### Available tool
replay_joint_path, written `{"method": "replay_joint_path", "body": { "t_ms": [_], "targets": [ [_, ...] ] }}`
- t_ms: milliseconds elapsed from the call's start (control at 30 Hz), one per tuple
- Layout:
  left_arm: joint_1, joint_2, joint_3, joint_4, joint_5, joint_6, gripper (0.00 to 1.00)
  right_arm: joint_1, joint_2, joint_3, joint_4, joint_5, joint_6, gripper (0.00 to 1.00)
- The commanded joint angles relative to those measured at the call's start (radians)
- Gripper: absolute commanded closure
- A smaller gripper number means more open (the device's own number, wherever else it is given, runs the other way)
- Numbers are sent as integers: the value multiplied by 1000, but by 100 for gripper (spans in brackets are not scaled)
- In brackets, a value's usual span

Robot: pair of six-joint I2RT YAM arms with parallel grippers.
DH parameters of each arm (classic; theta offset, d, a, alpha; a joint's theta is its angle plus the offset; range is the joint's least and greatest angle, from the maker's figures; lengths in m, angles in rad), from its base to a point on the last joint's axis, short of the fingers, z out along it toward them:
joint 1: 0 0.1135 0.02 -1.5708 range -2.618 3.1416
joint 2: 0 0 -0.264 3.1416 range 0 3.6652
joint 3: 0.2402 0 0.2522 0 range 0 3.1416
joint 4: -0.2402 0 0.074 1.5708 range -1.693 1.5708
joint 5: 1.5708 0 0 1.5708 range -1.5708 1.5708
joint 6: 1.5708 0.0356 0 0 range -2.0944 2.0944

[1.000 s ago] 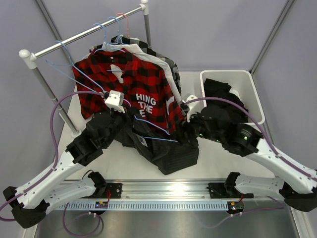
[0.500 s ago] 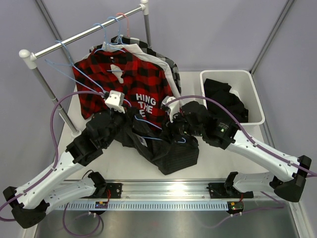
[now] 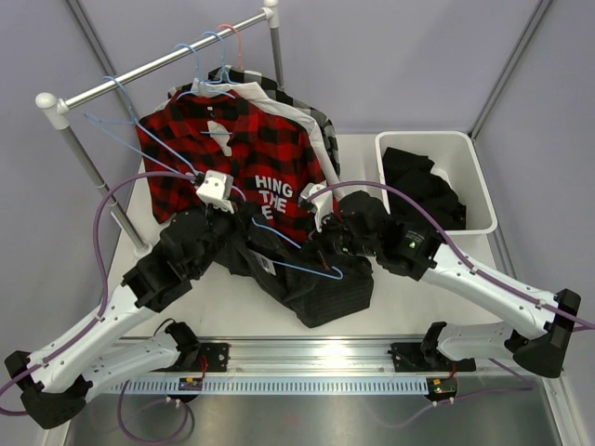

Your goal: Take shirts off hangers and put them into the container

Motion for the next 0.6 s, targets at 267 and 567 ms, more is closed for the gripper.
{"method": "replay_joint_path", "body": {
  "t_ms": [267, 567],
  "targets": [
    [3, -68, 54, 28, 20, 4, 53, 1, -73, -31, 23, 29, 16, 100],
    [3, -113, 123, -167, 42, -19, 21, 0, -108, -47, 6, 52, 13, 100]
  ]
}}
